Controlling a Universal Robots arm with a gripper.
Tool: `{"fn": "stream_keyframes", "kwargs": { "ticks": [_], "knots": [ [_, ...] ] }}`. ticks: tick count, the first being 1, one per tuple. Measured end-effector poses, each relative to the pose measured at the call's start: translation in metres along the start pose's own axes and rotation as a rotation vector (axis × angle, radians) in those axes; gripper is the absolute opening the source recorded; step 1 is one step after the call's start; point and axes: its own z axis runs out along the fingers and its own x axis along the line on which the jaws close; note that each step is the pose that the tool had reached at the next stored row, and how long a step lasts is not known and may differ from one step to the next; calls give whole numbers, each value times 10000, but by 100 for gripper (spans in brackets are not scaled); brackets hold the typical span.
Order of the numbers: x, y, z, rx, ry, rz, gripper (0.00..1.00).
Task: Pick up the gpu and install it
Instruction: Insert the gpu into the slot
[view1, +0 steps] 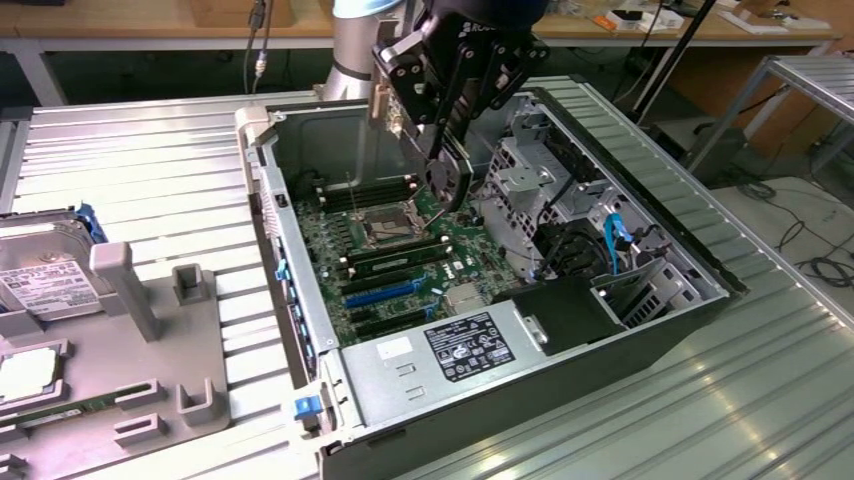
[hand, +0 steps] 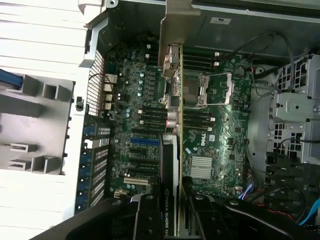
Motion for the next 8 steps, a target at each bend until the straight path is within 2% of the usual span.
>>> {"fn": "stream_keyframes", "kwargs": {
  "ticks": [8],
  "knots": [
    [0, 0, 0, -16, 70, -668, 27]
  ]
}}
